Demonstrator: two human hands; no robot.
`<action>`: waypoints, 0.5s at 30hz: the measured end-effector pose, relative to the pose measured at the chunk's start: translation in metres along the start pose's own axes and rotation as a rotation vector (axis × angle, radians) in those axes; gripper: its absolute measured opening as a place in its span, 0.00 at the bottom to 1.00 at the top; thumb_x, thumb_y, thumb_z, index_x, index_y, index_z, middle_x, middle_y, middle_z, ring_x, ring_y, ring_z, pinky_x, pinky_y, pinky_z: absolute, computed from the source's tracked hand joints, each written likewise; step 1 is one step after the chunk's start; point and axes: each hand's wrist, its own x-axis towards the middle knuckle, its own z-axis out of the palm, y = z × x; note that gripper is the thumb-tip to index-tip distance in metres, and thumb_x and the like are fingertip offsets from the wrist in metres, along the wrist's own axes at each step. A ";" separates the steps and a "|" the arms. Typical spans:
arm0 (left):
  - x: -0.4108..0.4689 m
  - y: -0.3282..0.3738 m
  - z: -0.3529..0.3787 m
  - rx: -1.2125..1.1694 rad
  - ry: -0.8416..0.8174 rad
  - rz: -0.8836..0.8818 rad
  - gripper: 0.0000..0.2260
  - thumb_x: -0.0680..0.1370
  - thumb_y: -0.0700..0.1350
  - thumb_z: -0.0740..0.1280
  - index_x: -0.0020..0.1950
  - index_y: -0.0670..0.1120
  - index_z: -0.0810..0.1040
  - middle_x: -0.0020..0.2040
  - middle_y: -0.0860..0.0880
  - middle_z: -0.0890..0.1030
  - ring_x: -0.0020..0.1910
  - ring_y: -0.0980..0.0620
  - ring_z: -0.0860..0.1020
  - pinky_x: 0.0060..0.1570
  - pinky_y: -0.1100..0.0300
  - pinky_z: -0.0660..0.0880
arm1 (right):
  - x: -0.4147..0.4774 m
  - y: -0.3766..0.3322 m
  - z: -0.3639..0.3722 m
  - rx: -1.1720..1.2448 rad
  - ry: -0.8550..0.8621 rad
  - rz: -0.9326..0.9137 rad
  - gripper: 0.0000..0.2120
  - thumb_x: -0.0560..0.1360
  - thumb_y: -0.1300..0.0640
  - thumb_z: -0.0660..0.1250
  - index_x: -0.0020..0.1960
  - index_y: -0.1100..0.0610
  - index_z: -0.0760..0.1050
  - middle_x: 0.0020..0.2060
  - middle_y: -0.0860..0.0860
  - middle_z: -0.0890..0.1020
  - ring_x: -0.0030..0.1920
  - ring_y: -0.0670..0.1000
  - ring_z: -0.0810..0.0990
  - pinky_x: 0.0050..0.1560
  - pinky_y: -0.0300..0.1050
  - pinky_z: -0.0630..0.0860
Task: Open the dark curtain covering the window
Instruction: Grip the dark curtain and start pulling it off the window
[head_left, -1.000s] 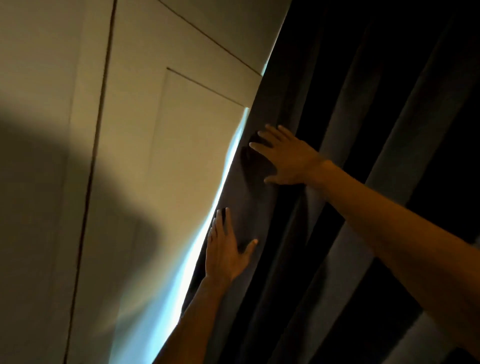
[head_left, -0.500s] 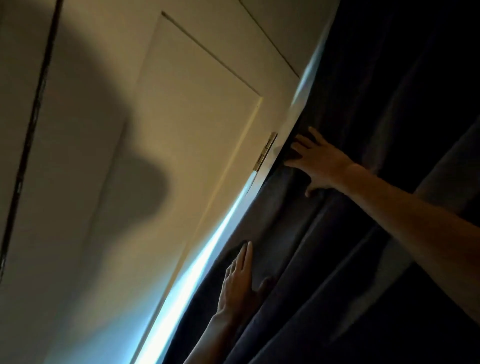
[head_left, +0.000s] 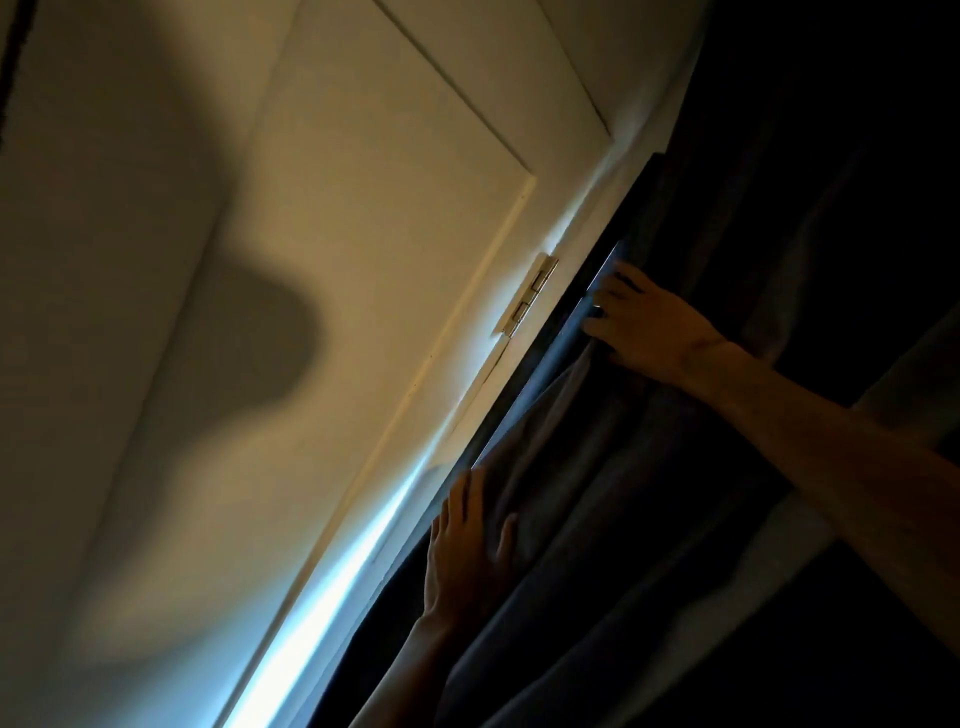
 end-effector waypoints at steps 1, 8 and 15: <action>0.000 0.001 0.004 0.002 0.007 0.018 0.34 0.77 0.65 0.56 0.78 0.52 0.50 0.78 0.50 0.55 0.74 0.55 0.56 0.71 0.53 0.59 | -0.001 -0.001 0.003 -0.009 0.051 -0.014 0.21 0.78 0.57 0.57 0.70 0.58 0.74 0.71 0.64 0.74 0.76 0.66 0.66 0.80 0.62 0.52; -0.013 0.043 0.034 -0.145 0.020 0.014 0.33 0.76 0.63 0.59 0.77 0.49 0.58 0.77 0.51 0.60 0.75 0.56 0.58 0.72 0.56 0.59 | -0.029 0.000 0.006 -0.253 0.160 -0.099 0.17 0.72 0.62 0.58 0.51 0.51 0.82 0.40 0.55 0.83 0.45 0.60 0.82 0.64 0.56 0.74; -0.019 0.052 0.054 -0.236 -0.001 -0.140 0.24 0.77 0.48 0.60 0.73 0.52 0.66 0.73 0.46 0.68 0.72 0.49 0.65 0.70 0.51 0.63 | -0.035 0.010 -0.023 -0.287 -0.019 -0.146 0.12 0.64 0.41 0.78 0.41 0.47 0.82 0.37 0.52 0.82 0.40 0.56 0.81 0.53 0.50 0.76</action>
